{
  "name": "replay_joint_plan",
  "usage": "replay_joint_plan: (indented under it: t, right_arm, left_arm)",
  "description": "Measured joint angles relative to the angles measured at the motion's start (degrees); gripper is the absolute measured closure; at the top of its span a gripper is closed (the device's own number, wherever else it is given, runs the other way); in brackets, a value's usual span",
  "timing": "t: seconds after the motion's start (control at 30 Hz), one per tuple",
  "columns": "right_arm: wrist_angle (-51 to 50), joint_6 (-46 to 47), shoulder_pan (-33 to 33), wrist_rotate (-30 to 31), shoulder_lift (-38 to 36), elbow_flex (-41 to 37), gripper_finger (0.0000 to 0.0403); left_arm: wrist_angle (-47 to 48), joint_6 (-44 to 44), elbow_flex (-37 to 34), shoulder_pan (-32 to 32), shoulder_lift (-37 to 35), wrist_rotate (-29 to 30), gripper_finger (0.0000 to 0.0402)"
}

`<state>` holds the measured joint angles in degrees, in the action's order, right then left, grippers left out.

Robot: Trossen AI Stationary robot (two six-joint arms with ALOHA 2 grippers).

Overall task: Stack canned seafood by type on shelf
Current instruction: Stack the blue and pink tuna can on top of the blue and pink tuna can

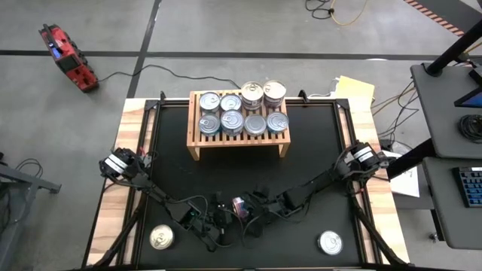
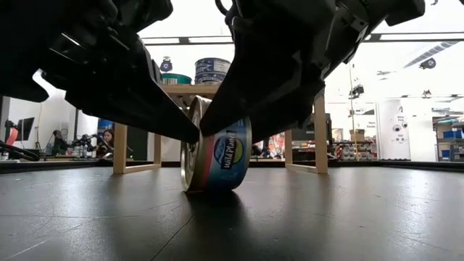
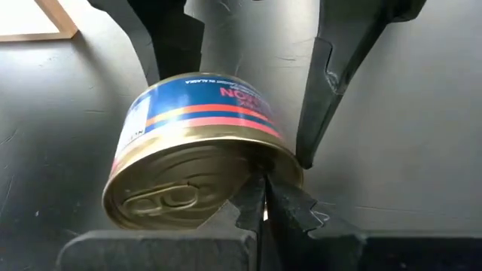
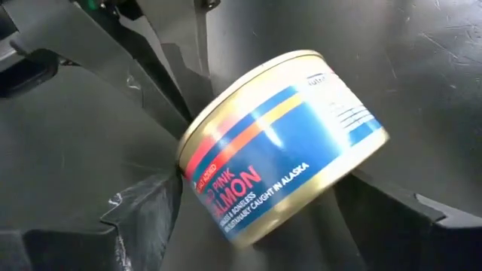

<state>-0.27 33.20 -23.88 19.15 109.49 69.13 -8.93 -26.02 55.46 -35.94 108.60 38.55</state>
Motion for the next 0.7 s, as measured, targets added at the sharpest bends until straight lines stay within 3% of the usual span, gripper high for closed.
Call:
replay_joint_plan:
  t: [0.4,0.7]
  right_arm:
    - [0.72,0.54,0.09,2.37,-0.78,-0.03,0.0081]
    - [1.0,-5.04,0.15,2.72,-0.72,-0.31,0.0093]
  left_arm:
    - [-1.54,0.2,0.0,0.38,0.0,-0.09,0.0401]
    - [-1.51,0.2,-0.04,0.72,0.0,-0.27,0.0401]
